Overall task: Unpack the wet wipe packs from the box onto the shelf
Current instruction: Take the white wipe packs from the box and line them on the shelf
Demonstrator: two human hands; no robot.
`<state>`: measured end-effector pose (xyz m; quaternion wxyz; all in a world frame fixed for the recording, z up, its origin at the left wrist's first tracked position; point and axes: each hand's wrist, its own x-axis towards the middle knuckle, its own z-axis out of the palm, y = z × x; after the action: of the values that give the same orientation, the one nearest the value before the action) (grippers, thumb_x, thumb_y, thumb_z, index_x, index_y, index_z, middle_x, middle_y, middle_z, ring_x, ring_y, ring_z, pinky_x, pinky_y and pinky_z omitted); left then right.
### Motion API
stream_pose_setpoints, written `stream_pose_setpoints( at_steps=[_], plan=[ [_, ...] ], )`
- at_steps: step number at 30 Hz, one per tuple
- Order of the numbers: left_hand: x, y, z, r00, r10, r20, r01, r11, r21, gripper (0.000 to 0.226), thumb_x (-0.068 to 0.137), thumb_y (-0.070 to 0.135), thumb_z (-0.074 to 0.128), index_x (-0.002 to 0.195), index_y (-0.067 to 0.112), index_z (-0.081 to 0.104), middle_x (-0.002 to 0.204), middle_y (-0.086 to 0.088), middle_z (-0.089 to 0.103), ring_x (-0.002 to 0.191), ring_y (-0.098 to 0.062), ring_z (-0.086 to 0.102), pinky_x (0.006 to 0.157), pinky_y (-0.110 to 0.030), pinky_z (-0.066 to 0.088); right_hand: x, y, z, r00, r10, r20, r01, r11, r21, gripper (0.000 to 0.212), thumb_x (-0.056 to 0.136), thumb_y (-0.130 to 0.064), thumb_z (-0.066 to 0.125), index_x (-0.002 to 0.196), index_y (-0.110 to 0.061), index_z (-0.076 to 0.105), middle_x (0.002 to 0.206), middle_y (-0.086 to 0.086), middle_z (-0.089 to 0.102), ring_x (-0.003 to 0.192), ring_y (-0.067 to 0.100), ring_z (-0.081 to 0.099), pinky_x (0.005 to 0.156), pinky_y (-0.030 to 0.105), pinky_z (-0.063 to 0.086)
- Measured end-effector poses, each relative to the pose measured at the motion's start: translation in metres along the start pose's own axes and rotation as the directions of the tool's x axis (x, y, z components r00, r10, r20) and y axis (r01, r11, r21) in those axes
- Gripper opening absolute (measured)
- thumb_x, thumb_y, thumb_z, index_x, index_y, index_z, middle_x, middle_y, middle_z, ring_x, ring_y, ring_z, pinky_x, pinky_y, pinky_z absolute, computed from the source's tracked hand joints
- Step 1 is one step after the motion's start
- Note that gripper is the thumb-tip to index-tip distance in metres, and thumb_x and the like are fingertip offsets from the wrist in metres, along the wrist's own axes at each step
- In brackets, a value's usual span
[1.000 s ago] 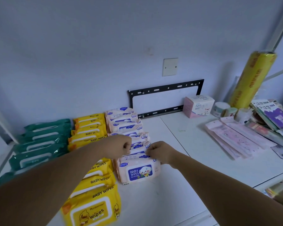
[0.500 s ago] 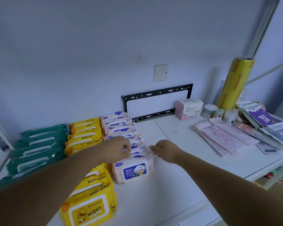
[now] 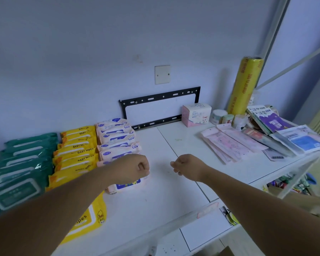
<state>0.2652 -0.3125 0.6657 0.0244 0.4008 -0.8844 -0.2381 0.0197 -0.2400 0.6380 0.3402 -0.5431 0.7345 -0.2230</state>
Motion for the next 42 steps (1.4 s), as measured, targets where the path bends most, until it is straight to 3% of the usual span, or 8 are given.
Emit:
stream_pose_setpoints(
  at_steps=[8,18,24,28,32,34,38,42],
  plan=[
    [-0.036,0.073,0.051,0.993,-0.120,-0.001,0.119,0.985,-0.127,0.009,0.090,0.035,0.068,0.091,0.027,0.067,0.092,0.011,0.072,0.083,-0.007,0.068,0.075,-0.024,0.055,-0.053,0.056,-0.034,0.992,-0.079,0.098,0.073,0.995,0.070,0.030,0.097,-0.031,0.064,0.090,-0.002,0.068,0.089,0.004,0.072,0.072,0.015,0.062,0.057,0.015,0.047],
    [-0.046,0.181,0.130,0.985,-0.122,0.122,0.132,0.988,-0.082,0.013,0.091,0.036,0.067,0.098,0.026,0.069,0.097,0.010,0.070,0.090,-0.009,0.065,0.085,-0.025,0.050,-0.124,0.144,-0.076,0.975,-0.065,0.212,0.085,0.993,-0.085,0.020,0.089,-0.024,0.063,0.092,-0.008,0.074,0.093,0.004,0.077,0.086,0.025,0.072,0.076,0.035,0.056],
    [-0.013,0.206,0.197,0.961,-0.061,0.269,0.100,0.986,-0.132,0.010,0.092,0.035,0.065,0.092,0.026,0.069,0.084,0.024,0.063,0.072,0.006,0.057,0.069,-0.014,0.043,-0.150,0.227,-0.073,0.970,0.056,0.235,-0.046,0.998,-0.049,0.031,0.097,-0.030,0.064,0.100,0.000,0.072,0.094,-0.002,0.071,0.079,0.017,0.067,0.068,0.019,0.052],
    [0.005,0.213,0.247,0.933,-0.001,0.359,0.061,0.986,-0.156,0.006,0.094,0.032,0.064,0.090,0.029,0.066,0.087,0.021,0.063,0.079,0.003,0.058,0.072,-0.016,0.041,-0.162,0.287,-0.063,0.955,0.120,0.271,-0.084,0.986,-0.143,0.030,0.095,-0.037,0.063,0.092,-0.009,0.073,0.082,-0.001,0.070,0.081,0.018,0.067,0.082,0.033,0.053],
    [0.017,0.213,0.301,0.890,0.007,0.457,0.065,0.988,-0.142,0.007,0.094,0.029,0.062,0.091,0.026,0.068,0.085,0.020,0.060,0.077,0.002,0.056,0.070,-0.014,0.040,-0.171,0.338,-0.042,0.944,0.188,0.271,-0.161,0.980,-0.118,0.022,0.094,-0.026,0.066,0.088,-0.006,0.073,0.075,-0.008,0.063,0.078,0.014,0.061,0.069,0.024,0.047],
    [0.021,0.210,0.329,0.867,0.000,0.499,0.079,0.987,-0.138,0.006,0.093,0.034,0.064,0.088,0.033,0.065,0.089,0.021,0.062,0.081,0.003,0.057,0.073,-0.017,0.041,-0.176,0.361,-0.028,0.935,0.226,0.274,-0.210,0.974,-0.088,0.015,0.093,-0.023,0.067,0.082,-0.013,0.072,0.072,-0.009,0.061,0.071,0.009,0.057,0.063,0.020,0.043],
    [0.030,0.192,0.386,0.825,-0.048,0.563,0.151,0.979,-0.138,0.007,0.092,0.039,0.063,0.087,0.035,0.067,0.097,0.017,0.068,0.094,-0.007,0.065,0.091,-0.033,0.053,-0.178,0.406,0.006,0.914,0.294,0.279,-0.294,0.955,-0.044,0.028,0.092,-0.022,0.069,0.066,-0.033,0.064,0.078,-0.013,0.063,0.080,0.008,0.057,0.077,0.022,0.042],
    [0.037,0.170,0.440,0.795,-0.096,0.599,0.205,0.972,-0.118,0.017,0.094,0.038,0.064,0.099,0.023,0.070,0.098,0.007,0.070,0.091,-0.012,0.067,0.079,-0.033,0.054,-0.178,0.451,0.047,0.896,0.359,0.260,-0.374,0.928,0.006,0.028,0.089,-0.030,0.071,0.066,-0.043,0.064,0.100,-0.008,0.069,0.101,0.014,0.064,0.089,0.026,0.048]
  ],
)
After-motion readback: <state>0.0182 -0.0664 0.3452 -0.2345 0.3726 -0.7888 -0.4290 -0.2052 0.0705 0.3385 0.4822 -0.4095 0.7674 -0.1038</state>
